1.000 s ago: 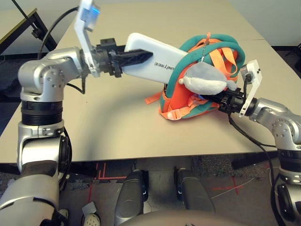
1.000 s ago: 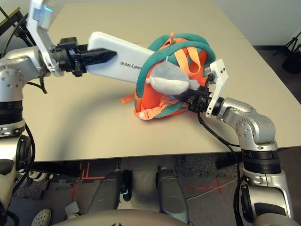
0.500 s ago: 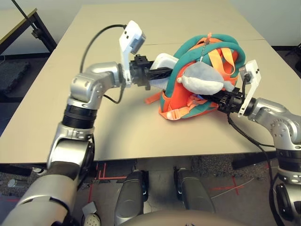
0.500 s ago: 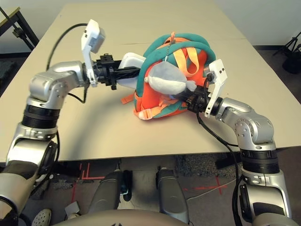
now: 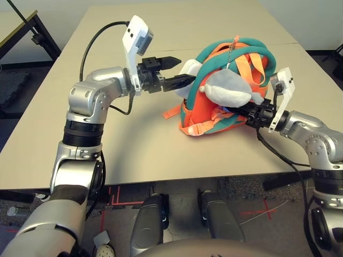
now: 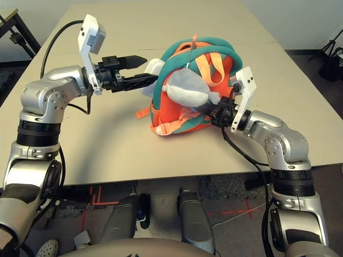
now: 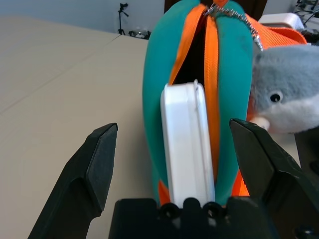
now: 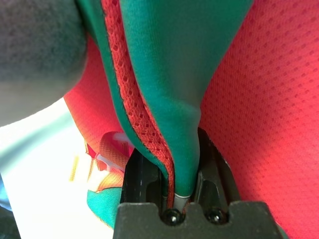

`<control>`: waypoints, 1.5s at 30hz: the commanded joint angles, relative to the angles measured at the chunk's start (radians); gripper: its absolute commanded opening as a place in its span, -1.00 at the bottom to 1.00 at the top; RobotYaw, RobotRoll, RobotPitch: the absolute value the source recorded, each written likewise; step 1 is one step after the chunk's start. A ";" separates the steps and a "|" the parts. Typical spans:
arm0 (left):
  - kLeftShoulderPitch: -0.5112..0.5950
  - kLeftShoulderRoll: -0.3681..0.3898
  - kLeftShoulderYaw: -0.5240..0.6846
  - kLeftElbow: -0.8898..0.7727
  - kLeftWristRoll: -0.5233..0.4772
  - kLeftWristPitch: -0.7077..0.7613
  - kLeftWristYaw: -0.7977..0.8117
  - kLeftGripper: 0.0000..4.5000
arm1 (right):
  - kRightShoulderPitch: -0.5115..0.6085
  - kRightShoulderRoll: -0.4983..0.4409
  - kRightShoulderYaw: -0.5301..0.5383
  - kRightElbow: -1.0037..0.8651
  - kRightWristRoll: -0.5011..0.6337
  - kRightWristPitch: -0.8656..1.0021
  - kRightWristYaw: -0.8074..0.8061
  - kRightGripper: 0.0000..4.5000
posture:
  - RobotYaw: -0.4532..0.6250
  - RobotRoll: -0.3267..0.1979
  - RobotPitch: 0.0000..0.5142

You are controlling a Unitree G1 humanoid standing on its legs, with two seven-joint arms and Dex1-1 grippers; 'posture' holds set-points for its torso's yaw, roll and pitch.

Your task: Put the pencil case into the backpack and zip it.

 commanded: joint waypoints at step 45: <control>-0.052 -0.223 -0.162 0.258 0.120 -0.143 -0.010 -1.00 | -0.009 0.026 0.029 0.037 -0.040 -0.006 0.002 -0.78 | -0.47 0.25 -0.45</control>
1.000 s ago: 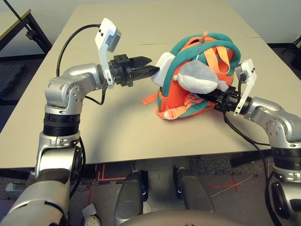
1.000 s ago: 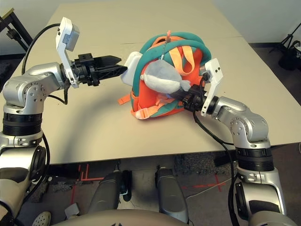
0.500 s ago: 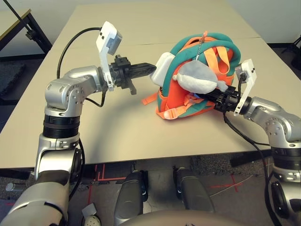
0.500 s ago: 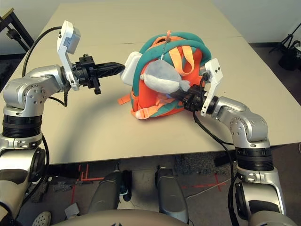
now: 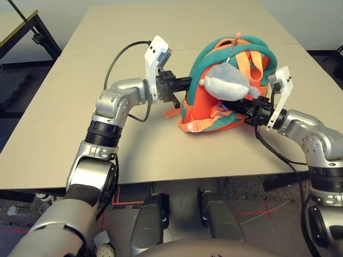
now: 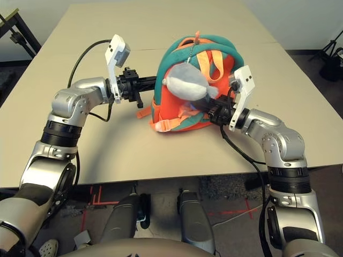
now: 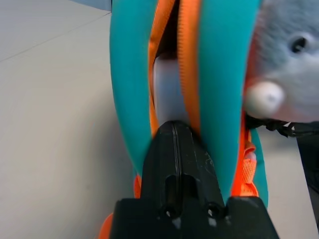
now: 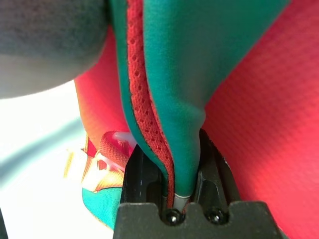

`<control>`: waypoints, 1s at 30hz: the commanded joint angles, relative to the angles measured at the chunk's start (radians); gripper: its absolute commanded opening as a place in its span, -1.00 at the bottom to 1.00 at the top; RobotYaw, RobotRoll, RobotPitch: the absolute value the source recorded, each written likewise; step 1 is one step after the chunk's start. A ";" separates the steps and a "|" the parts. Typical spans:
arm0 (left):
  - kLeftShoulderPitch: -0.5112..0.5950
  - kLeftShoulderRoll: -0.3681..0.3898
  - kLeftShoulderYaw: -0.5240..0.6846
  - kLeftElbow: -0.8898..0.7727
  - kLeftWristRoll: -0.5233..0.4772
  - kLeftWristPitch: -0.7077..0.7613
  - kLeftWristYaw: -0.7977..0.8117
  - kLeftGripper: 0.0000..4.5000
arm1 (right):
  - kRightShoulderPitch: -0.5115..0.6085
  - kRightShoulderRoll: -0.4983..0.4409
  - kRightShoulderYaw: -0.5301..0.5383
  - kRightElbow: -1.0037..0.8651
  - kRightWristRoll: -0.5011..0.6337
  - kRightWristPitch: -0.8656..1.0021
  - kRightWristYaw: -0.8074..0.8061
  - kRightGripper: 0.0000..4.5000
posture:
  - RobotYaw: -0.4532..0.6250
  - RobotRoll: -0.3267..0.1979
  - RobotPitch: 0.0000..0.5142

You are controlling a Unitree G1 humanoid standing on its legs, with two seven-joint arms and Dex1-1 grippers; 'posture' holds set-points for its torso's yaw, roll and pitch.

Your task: Put the pencil case into the backpack and zip it.

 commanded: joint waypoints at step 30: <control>-0.074 0.189 0.008 -0.384 -0.133 0.152 -0.146 1.00 | -0.002 0.020 0.032 0.042 -0.030 -0.001 0.011 -0.78 | -0.43 0.25 -0.45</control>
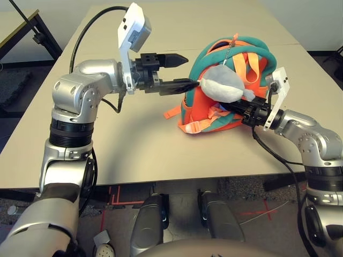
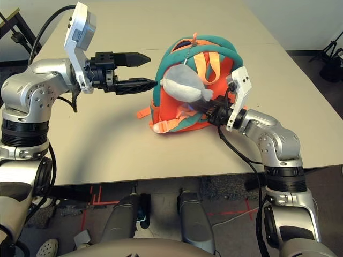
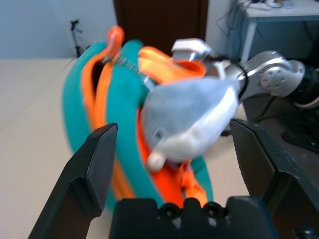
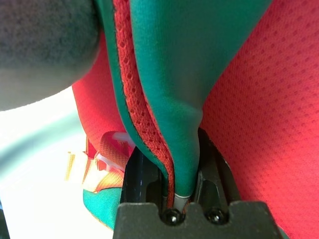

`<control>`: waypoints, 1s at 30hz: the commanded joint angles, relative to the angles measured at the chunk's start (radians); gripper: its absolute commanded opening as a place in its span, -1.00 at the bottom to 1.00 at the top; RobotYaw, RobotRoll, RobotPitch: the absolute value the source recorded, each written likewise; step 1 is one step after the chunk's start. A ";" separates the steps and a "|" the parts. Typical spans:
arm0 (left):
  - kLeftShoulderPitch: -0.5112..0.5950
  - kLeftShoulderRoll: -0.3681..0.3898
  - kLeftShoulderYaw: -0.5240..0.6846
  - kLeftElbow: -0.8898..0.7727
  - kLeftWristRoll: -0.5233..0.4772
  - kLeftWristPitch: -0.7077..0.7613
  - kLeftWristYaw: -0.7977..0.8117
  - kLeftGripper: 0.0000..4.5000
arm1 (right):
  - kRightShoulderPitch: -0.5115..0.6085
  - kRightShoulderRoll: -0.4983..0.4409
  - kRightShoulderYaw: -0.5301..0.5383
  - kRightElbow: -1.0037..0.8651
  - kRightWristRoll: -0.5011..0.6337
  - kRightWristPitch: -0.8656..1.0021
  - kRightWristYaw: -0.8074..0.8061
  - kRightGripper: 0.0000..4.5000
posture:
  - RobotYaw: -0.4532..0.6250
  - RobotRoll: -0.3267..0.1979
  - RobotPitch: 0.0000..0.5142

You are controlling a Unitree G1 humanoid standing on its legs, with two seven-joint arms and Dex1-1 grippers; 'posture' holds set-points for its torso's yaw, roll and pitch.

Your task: Put the pencil case into the backpack and zip it.

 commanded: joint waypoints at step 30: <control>-0.051 -0.085 -0.200 0.087 0.200 -0.129 -0.004 0.58 | 0.001 0.006 0.028 0.025 -0.022 0.008 -0.005 -0.78 | -0.46 0.25 -0.48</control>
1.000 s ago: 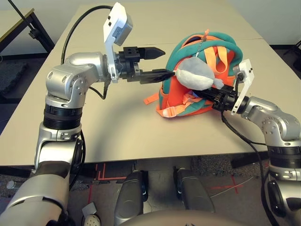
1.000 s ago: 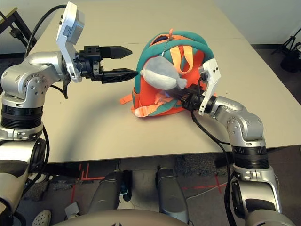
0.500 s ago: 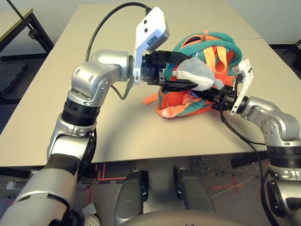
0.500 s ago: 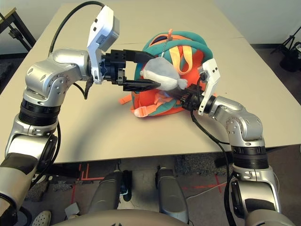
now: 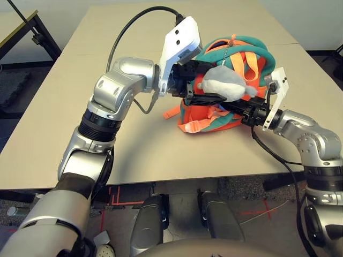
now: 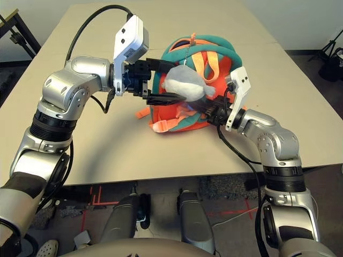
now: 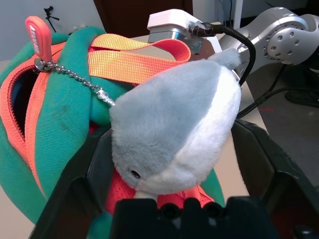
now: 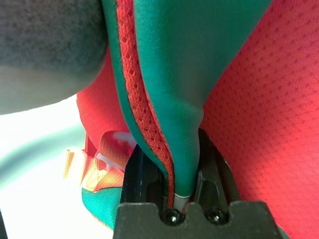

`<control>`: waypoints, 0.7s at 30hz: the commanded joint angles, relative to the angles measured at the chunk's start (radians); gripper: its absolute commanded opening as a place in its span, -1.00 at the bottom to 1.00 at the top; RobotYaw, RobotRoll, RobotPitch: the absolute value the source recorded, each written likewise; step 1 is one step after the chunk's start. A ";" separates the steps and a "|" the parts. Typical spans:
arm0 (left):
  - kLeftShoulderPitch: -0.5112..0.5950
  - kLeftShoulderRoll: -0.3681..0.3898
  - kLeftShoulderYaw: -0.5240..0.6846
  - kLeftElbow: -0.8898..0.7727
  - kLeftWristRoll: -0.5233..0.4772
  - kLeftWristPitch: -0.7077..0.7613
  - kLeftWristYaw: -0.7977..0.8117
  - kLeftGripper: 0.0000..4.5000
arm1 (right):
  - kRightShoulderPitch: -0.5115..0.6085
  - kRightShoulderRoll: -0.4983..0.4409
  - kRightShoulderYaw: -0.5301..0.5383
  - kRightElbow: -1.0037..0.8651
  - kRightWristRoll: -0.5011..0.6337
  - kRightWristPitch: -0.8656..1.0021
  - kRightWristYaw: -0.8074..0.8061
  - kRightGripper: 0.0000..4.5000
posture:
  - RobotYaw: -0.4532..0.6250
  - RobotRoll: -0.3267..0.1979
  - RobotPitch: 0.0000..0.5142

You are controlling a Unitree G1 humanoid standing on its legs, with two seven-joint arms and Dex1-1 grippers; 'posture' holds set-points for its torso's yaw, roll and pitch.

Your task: Put the pencil case into the backpack and zip it.

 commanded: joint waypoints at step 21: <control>-0.042 -0.029 0.159 0.012 -0.105 0.075 0.052 -0.81 | 0.010 0.009 0.027 0.031 -0.015 0.007 -0.007 -0.78 | -0.44 0.25 -0.44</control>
